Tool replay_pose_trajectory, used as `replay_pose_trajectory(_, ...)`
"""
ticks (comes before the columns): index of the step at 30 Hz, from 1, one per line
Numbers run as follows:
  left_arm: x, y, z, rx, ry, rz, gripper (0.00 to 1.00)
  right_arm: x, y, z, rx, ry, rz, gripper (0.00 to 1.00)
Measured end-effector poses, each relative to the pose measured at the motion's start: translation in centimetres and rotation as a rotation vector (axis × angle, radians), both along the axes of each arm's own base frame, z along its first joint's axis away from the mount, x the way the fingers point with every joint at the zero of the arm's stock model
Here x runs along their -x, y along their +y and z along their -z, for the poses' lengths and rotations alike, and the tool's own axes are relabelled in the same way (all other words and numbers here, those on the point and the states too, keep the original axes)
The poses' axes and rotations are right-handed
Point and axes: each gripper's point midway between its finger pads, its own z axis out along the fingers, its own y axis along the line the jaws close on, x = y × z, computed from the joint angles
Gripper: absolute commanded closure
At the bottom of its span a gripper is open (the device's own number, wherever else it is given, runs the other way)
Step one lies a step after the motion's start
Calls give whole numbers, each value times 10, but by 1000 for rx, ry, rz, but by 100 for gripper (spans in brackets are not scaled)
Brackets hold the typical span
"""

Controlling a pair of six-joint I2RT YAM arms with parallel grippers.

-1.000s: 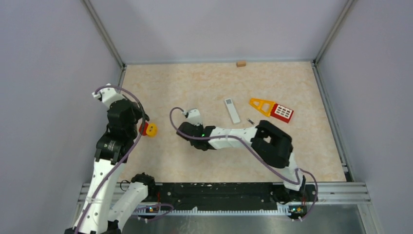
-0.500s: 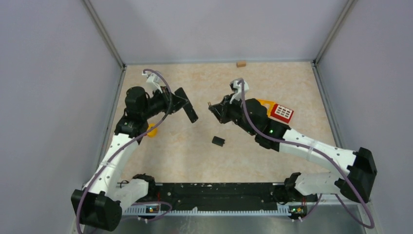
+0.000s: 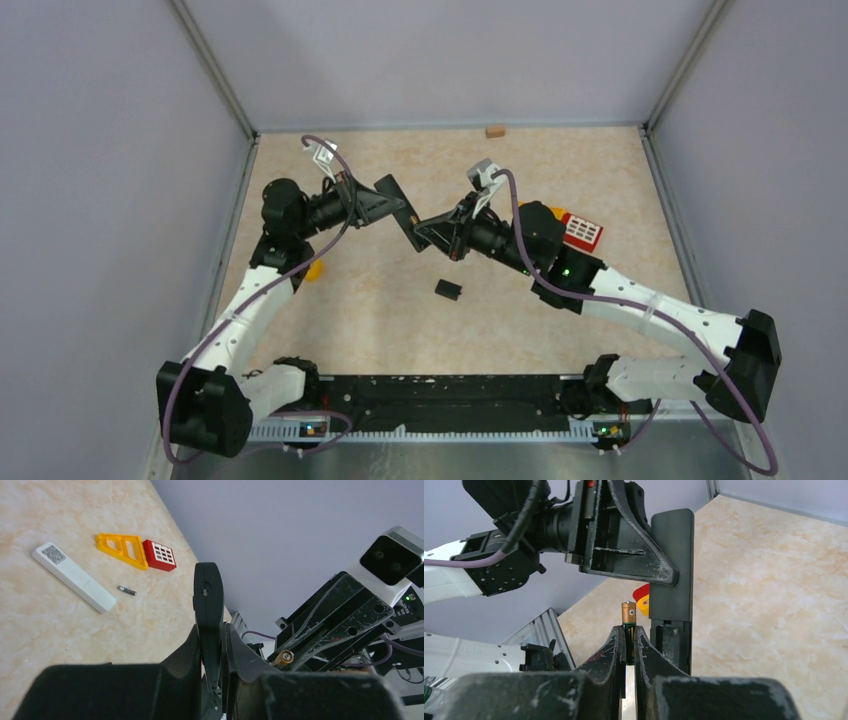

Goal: Load the batteries into the remote control

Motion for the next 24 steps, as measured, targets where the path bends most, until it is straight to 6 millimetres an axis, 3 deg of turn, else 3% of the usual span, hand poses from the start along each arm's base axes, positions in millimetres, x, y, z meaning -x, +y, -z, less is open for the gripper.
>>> replay_pose_trajectory(6, -2, -3, 13, 66, 133, 13, 100, 0, 0, 1, 7, -6, -1, 100)
replay_pose_trajectory(24, -1, -4, -12, 170, 151, 21, 100, -15, 2, 20, 56, 9, 59, 100)
